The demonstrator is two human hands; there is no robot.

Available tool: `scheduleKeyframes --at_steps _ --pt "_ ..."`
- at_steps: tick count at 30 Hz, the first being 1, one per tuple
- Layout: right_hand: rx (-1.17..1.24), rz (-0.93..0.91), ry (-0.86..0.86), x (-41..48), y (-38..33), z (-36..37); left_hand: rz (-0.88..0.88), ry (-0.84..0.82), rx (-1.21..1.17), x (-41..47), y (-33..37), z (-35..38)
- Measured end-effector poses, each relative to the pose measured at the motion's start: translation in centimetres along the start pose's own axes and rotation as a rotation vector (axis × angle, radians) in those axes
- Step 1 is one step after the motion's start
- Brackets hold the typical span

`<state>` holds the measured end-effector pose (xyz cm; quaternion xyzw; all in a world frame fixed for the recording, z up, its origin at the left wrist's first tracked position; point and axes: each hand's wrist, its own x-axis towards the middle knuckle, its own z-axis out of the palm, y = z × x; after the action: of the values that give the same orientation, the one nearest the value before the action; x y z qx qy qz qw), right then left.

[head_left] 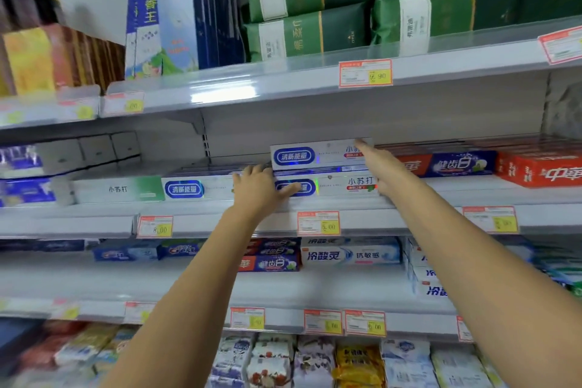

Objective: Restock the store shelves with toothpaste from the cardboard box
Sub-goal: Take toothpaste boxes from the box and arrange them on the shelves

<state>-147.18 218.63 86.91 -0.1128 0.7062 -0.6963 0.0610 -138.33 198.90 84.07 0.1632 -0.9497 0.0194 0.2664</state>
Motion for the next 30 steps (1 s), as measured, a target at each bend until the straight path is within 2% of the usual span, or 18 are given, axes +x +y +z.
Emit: scheduleKeyframes --at_steps 4,8,11,14,18,23,30 --pt "-0.002 0.052 0.018 0.2 0.2 -0.5 0.017 -0.048 -0.034 0.9 -0.5 -0.1" --pt "-0.084 -0.062 0.018 1.5 0.6 -0.7 0.042 -0.067 -0.068 1.7 -0.5 -0.3" --pt "-0.061 0.003 0.038 1.2 0.5 -0.6 0.038 -0.095 -0.079 1.8 -0.6 -0.8" --pt "-0.01 0.077 0.07 0.7 -0.2 -0.7 0.042 -0.293 0.007 2.6 -1.0 -2.1" --pt "-0.022 0.07 0.145 1.2 -1.0 -0.8 0.047 -0.518 -0.062 4.1 -1.4 -3.0" --pt "-0.071 0.059 0.2 1.9 -1.1 -1.5 0.071 -0.543 -0.047 5.0 -1.4 -2.5" --pt "0.113 0.058 0.122 2.3 0.4 -1.1 0.099 -0.523 -0.026 5.2 -1.3 -1.8"
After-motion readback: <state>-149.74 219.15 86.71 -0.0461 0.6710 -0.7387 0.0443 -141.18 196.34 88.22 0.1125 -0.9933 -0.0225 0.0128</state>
